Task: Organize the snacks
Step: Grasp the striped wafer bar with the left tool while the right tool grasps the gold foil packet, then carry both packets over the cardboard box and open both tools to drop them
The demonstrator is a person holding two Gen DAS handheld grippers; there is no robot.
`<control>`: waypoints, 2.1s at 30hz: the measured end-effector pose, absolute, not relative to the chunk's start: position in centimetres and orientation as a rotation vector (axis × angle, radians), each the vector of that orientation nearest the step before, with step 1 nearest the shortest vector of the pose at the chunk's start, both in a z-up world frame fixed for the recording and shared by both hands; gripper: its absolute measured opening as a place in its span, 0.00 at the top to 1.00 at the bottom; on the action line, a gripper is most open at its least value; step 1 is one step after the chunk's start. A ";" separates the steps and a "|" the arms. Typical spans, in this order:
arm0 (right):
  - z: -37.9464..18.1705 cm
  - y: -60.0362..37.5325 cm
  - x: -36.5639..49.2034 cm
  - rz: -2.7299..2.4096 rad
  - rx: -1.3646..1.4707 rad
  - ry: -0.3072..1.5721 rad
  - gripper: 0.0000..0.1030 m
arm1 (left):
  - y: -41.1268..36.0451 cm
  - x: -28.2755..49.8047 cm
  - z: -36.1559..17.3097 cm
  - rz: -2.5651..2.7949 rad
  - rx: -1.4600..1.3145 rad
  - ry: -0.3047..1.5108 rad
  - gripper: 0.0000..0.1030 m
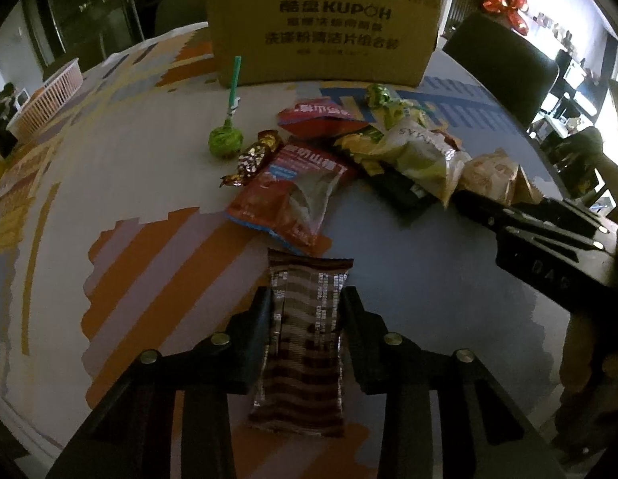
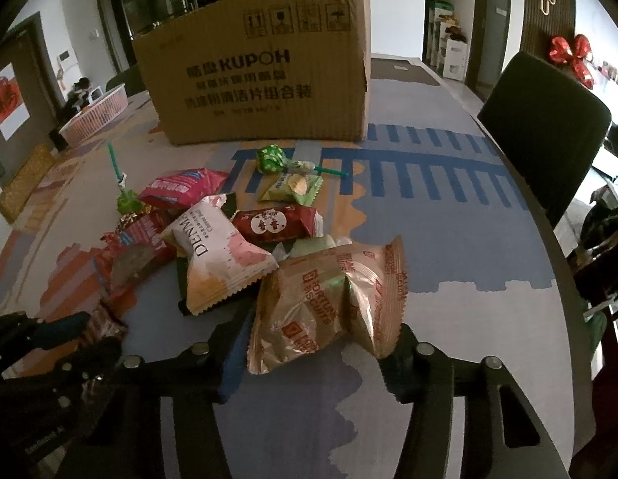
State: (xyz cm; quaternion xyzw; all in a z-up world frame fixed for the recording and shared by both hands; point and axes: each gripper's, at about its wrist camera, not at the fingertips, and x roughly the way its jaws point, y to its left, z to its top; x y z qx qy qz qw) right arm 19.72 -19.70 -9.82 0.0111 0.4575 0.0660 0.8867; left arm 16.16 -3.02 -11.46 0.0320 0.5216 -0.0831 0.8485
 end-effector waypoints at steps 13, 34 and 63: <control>-8.0 -20.3 18.0 0.149 0.048 0.924 0.55 | -4.0 15.8 -7.5 -0.242 0.034 0.982 0.66; -1.1 -18.8 16.8 0.194 0.012 0.741 0.55 | -3.2 16.9 -0.1 -0.254 0.022 0.714 0.66; 8.4 -17.0 31.6 0.223 -0.009 0.593 0.55 | -2.3 30.7 8.6 -0.273 0.071 0.560 0.66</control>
